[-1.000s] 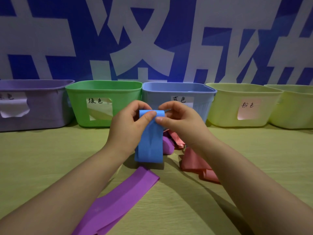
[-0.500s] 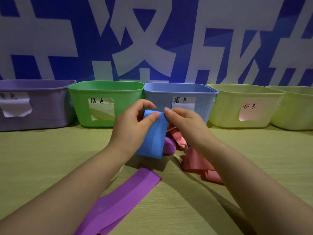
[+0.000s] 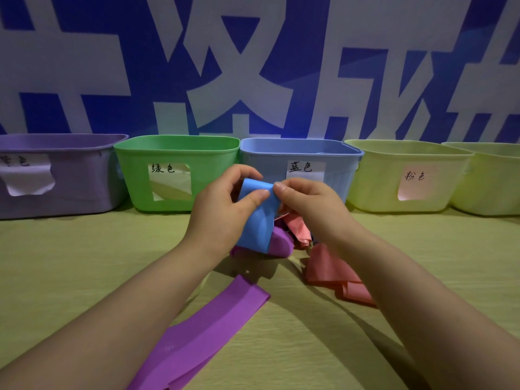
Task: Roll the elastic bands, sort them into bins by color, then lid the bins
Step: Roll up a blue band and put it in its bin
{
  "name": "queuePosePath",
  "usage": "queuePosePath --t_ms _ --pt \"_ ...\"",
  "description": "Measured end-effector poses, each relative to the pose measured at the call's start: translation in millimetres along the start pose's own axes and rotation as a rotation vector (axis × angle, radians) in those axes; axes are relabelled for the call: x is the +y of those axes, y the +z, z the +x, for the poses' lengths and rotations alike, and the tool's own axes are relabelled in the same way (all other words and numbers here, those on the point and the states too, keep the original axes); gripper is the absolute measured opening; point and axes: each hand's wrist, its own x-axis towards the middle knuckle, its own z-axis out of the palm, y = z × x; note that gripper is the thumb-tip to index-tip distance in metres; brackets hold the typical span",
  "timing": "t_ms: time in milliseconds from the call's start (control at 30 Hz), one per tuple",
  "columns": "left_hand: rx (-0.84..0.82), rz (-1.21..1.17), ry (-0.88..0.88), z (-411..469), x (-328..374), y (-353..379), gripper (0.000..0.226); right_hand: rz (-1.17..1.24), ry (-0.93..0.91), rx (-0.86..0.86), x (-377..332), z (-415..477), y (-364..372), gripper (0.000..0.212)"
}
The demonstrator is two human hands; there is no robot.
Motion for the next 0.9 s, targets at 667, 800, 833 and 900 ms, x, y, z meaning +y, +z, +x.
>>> queuePosePath --t_ms 667,800,833,900 --pt "0.021 0.019 0.027 -3.4 6.7 0.7 0.007 0.093 0.015 -0.011 -8.8 -1.8 -2.7 0.035" --pt "0.054 0.086 0.031 -3.8 5.2 0.9 0.013 0.100 0.027 -0.013 -7.3 -2.2 -1.7 0.037" --pt "0.069 0.092 0.025 -3.2 4.8 0.7 0.015 0.098 -0.007 0.013 -7.2 -2.4 -1.1 0.025" --pt "0.101 0.098 0.014 -2.3 3.8 -0.3 0.019 0.092 -0.062 0.036 -8.4 -3.0 -0.5 0.005"
